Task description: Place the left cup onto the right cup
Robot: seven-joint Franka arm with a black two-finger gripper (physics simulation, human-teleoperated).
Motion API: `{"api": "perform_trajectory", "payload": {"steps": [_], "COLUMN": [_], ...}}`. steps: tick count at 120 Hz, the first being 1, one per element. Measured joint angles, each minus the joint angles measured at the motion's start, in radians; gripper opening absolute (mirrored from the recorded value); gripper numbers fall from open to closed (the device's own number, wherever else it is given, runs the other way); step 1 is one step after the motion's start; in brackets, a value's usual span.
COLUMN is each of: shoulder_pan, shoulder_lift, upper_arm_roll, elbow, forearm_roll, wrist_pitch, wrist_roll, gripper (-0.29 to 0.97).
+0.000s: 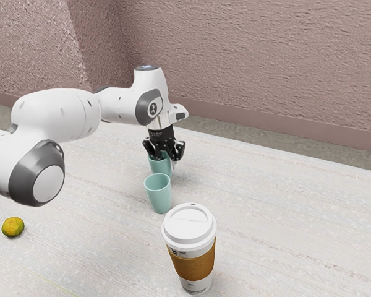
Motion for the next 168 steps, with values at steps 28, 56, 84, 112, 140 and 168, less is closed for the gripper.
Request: {"api": "perform_trajectory", "payload": {"steps": [28, 56, 84, 112, 140, 168], "shoulder_pan": [0.001, 0.000, -0.001, -0.012, -0.057, -0.079], "shoulder_lift": [-0.001, -0.001, -0.017, -0.112, -0.290, -0.372], "upper_arm_roll": [0.002, 0.006, 0.011, 0.000, -0.063, -0.069], "elbow": [-0.001, -0.002, 0.000, -0.009, -0.115, -0.234], "forearm_roll": [0.001, 0.008, 0.017, 0.063, 0.165, 0.201], "wrist_pitch": [-0.001, -0.001, -0.024, -0.088, -0.186, -0.215], "wrist_roll": [-0.007, -0.017, -0.026, -0.035, -0.070, -0.113], "gripper": [-0.04, -0.11, -0.11, -0.11, -0.11, -0.11]}}
